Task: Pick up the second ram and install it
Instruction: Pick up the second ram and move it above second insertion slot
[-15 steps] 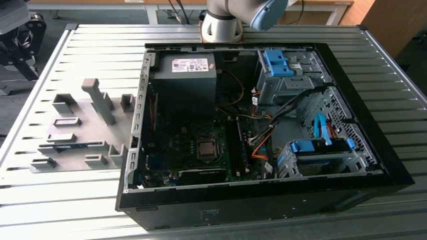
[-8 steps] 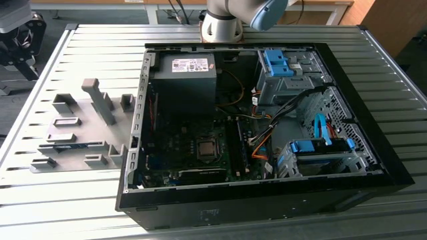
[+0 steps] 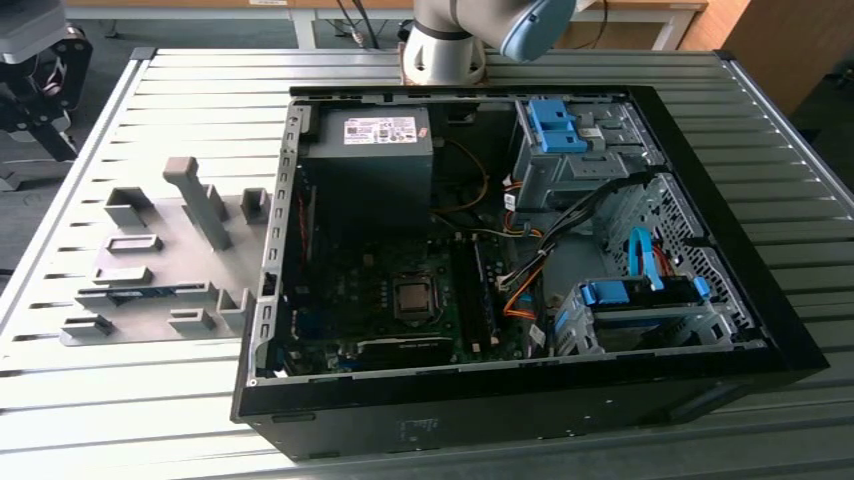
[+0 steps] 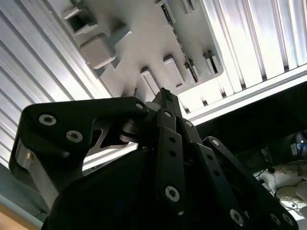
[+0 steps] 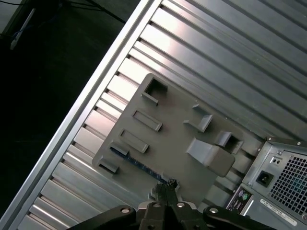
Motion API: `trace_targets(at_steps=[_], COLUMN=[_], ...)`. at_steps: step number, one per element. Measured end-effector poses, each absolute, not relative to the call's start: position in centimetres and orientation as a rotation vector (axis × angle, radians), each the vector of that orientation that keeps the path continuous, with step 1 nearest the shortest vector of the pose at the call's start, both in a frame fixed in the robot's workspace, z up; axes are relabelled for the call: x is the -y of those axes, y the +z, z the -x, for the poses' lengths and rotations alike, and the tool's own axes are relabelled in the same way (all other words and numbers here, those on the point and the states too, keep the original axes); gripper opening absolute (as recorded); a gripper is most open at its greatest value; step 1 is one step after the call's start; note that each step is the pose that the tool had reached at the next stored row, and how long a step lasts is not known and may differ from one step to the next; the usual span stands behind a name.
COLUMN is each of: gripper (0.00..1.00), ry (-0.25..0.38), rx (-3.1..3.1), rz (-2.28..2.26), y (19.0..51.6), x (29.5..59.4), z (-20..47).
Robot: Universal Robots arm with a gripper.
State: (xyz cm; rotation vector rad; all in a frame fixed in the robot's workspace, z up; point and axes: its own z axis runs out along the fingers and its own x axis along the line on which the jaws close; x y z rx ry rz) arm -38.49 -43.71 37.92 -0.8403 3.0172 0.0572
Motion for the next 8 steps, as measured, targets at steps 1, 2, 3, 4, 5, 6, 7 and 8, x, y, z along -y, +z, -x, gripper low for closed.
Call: trace_targets(at_steps=[1, 2, 3, 4, 5, 6, 7, 8], gripper=[0.11, 0.11, 0.11, 0.11, 0.11, 0.11, 0.11, 0.11], ry=[0.057, 0.057, 0.057, 0.057, 0.058, 0.058, 0.058, 0.058], rx=[-3.015, -3.013, -3.01, -3.006, -3.001, -2.995, -2.988, -2.981], rz=[0.847, 0.856, 0.866, 0.881, 0.9, 0.921, 0.943, 0.965], y=[37.92, 37.91, 37.91, 37.91, 37.91, 37.91, 37.91, 37.91], x=[43.71, 43.71, 43.71, 43.71, 43.71, 43.71, 43.71, 43.71], z=[38.49, 38.49, 38.49, 38.49, 38.49, 38.49, 38.49, 38.49])
